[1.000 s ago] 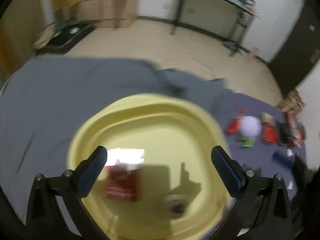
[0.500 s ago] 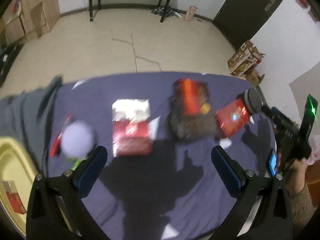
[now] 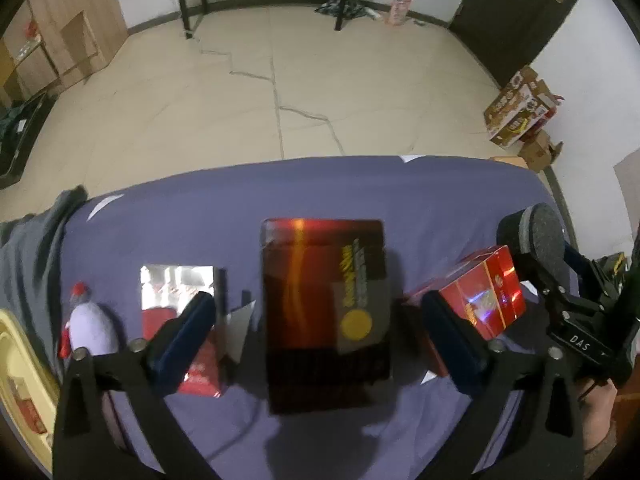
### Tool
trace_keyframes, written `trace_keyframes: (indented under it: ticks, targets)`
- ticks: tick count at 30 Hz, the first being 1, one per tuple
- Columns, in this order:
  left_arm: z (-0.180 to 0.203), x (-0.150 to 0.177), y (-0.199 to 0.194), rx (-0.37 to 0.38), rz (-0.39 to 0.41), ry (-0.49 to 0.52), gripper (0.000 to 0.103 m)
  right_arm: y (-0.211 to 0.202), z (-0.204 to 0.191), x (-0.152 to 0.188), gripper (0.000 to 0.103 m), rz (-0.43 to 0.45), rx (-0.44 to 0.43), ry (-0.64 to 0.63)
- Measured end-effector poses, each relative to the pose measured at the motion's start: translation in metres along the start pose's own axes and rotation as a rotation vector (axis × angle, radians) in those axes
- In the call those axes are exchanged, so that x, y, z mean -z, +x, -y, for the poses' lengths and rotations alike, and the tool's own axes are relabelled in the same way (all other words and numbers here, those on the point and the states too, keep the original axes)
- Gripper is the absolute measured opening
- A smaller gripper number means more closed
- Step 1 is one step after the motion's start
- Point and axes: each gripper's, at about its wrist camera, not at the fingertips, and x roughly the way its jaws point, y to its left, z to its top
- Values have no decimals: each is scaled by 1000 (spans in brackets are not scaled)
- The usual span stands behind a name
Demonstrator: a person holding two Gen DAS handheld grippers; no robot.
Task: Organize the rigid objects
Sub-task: 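Grasp the dark Huangshan pack with the left tool while the right tool grasps a black foam jar, then lower both held items into the yellow tray and release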
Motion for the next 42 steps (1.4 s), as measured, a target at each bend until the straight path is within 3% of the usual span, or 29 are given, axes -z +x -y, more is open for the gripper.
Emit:
trace_keyframes:
  ticks: [2,3,5,7,13,17,19,25,30,32,38,42]
  targets:
    - [2,-3,1,20,-4,-1,62,11,2,-2,100,-11,-1,-4]
    - [2,-4,1,26,-7,-1,59,12,2,-4,95,-10,-4,-8]
    - [3,-6,-1,34,-4,7,58,11,3,-4,93,15,-14,-18]
    - [2,-6,-8,44,8,13,58,14,5,-4,69,7,-18,-36]
    - [-26,5,-72,107,100,17,58,-3,8,8,69,76,-16,-41]
    - [-87,33,-128,118,164,-61,58,-54,-4,-9,69,193,-50,-61]
    - [-136,60,-157,67,181,-116,58,-71,-23,-18,69,226,-95,-94]
    - [-260,150,-210,-86,201,-303,58,-91,-159,-25,69,244,-320,-343]
    - [-340,230,-212,-177,154,-466,58,-68,-293,13,68,127,-498,-524]
    - [-361,254,-201,-169,121,-517,58,-55,-345,33,68,64,-556,-584]
    - [-380,271,-137,-89,-30,-523,58,-4,-442,78,68,-110,-574,-739]
    - [-391,269,-104,-86,-107,-494,58,26,-472,93,68,-191,-544,-808]
